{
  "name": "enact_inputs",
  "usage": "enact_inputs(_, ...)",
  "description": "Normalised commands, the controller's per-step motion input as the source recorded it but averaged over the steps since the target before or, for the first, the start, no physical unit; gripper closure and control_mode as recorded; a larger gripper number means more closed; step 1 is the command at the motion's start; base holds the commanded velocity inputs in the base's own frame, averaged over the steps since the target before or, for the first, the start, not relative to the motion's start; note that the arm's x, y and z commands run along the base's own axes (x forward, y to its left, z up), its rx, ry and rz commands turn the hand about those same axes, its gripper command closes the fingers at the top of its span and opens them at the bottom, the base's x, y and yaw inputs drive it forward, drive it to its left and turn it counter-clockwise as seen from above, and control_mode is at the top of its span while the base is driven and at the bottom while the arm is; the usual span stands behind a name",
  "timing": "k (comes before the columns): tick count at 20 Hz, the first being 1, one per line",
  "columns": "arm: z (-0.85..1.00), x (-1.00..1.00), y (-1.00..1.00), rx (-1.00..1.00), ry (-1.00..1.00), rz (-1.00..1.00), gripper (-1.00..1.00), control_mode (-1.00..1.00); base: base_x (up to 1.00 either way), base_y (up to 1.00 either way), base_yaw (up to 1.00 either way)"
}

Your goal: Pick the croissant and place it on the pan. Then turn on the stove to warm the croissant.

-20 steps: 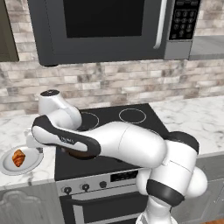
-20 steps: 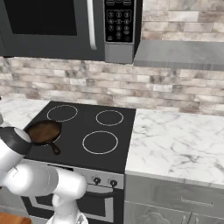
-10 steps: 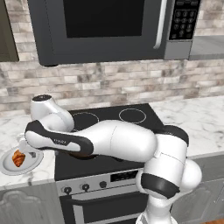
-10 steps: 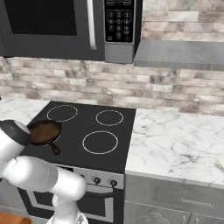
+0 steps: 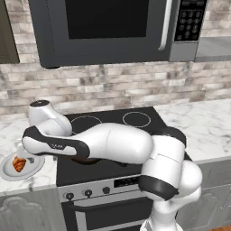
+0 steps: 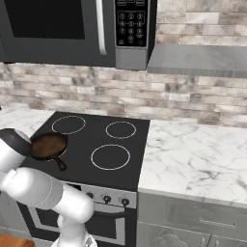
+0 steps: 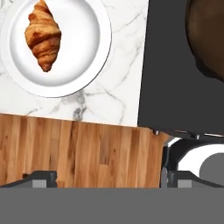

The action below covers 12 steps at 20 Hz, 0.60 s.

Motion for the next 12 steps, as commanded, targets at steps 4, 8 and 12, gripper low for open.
enact_inputs(4, -0.10, 0.11, 0.04, 0.00, 0.00, 0.00, -1.00, -1.00, 0.00, 0.00, 0.00)
enact_inputs(8, -0.14, 0.07, 0.15, 0.00, 0.00, 0.00, -1.00, -1.00, 0.00, 0.00, 0.00)
enact_inputs(12, -0.12, 0.09, 0.24, 0.00, 0.00, -0.01, -1.00, -1.00, 0.00, 0.00, 0.00)
